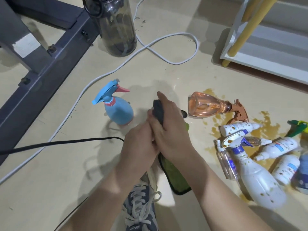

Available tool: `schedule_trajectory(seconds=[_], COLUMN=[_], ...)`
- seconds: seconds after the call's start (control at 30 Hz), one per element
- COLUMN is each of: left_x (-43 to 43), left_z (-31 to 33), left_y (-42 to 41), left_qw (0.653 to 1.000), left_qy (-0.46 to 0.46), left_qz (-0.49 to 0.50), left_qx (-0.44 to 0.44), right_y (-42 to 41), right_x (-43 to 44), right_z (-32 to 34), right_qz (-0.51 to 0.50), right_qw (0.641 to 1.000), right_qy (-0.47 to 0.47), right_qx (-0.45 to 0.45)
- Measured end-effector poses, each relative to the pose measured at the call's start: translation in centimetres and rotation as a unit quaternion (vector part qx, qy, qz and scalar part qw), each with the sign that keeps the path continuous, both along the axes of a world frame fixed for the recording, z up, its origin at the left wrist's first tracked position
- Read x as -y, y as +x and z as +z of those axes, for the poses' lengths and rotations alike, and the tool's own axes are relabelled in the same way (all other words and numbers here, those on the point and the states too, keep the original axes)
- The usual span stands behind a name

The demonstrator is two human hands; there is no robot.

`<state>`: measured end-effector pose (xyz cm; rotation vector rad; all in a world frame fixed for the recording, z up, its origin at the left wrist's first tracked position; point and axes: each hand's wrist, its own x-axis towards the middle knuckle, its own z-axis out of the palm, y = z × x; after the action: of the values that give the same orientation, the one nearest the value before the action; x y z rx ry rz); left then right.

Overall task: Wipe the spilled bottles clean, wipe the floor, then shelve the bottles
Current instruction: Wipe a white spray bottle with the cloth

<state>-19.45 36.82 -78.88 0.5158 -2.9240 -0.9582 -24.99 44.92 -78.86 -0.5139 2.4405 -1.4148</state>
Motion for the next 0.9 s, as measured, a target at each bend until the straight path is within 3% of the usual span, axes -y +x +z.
schedule_trajectory(seconds=[0.1, 0.2, 0.23, 0.33, 0.4, 0.43, 0.5, 0.57, 0.63, 0.73, 0.8, 0.9], left_x=[-0.6, -1.2, -1.4, -1.3, -1.4, -1.6, -1.9, -2.0, -1.9, -1.4, -1.2, -1.5], left_z=[0.5, 0.2, 0.3, 0.5, 0.4, 0.4, 0.4, 0.6, 0.4, -0.1, 0.4, 0.8], left_y=[0.7, 1.0, 1.0, 0.5, 0.7, 0.8, 1.0, 1.3, 1.6, 0.8, 0.4, 0.5], left_qw=[0.999, 0.999, 0.999, 0.998, 0.995, 0.996, 0.99, 0.945, 0.917, 0.961, 0.987, 0.979], left_qy=[0.029, -0.017, -0.019, -0.048, -0.074, -0.053, 0.101, 0.305, 0.378, 0.256, 0.143, 0.192], left_qz=[-0.006, -0.034, -0.034, 0.001, 0.016, 0.033, 0.066, 0.082, 0.065, 0.056, 0.037, 0.075], left_qx=[-0.029, -0.036, -0.024, 0.049, 0.069, 0.06, 0.07, 0.085, 0.109, 0.085, 0.058, 0.003], right_y=[-0.9, -4.1, -4.5, -1.5, 0.8, 0.9, -0.6, -2.7, -3.9, -2.2, 0.4, 3.3], right_x=[0.3, 0.4, 0.0, -1.0, -1.7, -2.0, -2.0, -1.9, -1.9, -2.1, -2.4, -3.2], right_z=[0.0, -0.4, -0.6, -0.3, -0.9, -1.3, -2.1, -2.0, -1.7, -0.7, -0.2, 0.1], right_qz=[-0.064, -0.135, -0.137, -0.016, 0.044, 0.053, 0.035, -0.019, -0.063, -0.01, 0.065, 0.1], right_qw=[0.997, 0.977, 0.975, 0.998, 0.992, 0.993, 0.998, 0.999, 0.997, 0.999, 0.997, 0.974], right_qy=[0.049, 0.024, 0.016, 0.038, 0.024, 0.018, 0.03, 0.018, -0.007, -0.018, 0.035, 0.165], right_qx=[-0.02, 0.163, 0.172, -0.048, -0.113, -0.1, -0.038, 0.034, 0.054, 0.048, -0.019, -0.121])
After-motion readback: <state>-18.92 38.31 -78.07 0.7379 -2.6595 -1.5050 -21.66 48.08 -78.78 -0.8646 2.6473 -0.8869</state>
